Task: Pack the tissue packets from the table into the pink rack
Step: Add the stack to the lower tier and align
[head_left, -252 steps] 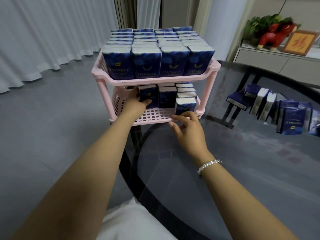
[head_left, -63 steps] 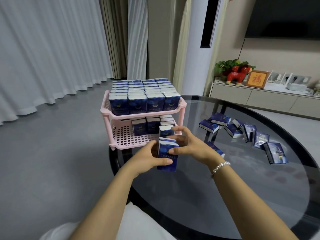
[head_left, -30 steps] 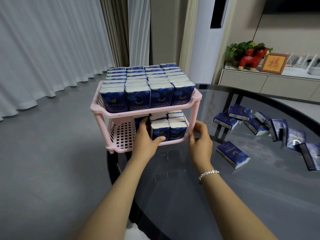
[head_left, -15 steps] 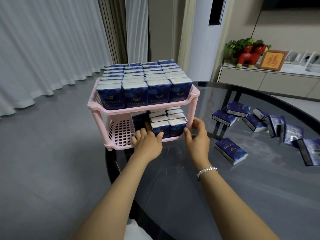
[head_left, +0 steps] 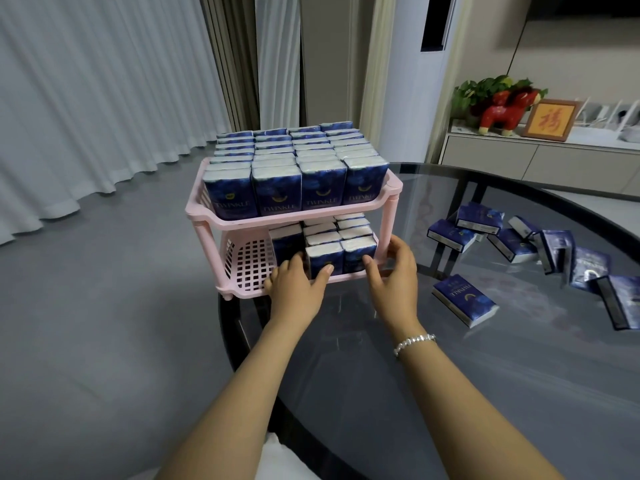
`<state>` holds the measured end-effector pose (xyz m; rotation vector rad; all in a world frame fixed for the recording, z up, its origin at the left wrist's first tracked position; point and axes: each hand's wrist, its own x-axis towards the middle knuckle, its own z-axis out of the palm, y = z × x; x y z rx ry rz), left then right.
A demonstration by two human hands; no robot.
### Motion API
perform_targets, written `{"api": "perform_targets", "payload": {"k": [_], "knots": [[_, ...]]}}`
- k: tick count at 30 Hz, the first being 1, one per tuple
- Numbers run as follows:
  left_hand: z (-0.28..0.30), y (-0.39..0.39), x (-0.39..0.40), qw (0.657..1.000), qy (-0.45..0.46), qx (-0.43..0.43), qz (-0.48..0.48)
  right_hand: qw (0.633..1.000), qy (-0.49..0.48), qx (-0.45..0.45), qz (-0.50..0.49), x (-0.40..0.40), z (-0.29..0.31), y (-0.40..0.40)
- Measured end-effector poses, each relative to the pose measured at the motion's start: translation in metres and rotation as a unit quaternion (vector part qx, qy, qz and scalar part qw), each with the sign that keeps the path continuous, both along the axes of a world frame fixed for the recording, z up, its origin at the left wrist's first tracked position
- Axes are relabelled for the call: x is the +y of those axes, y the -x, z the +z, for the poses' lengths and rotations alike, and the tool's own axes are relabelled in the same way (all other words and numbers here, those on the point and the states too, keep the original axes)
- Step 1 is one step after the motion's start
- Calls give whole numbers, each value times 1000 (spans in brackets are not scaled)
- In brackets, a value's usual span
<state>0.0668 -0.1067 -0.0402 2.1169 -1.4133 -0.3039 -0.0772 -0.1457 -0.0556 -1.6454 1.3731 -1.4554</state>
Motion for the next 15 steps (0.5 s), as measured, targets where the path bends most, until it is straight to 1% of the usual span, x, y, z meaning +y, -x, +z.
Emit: {"api": "perform_targets", "payload": {"k": [6, 9, 12, 15], "knots": [[10, 6, 22, 992, 96, 75, 8, 1000, -13, 22, -4, 7, 8, 8], [15, 14, 37, 989, 134, 56, 7, 999, -10, 47, 1, 19, 18, 20], [24, 30, 52, 988, 146, 46, -25, 996, 4, 88, -5, 36, 22, 42], [31, 50, 62, 985, 129, 85, -79, 988, 19, 152, -33, 47, 22, 73]]}}
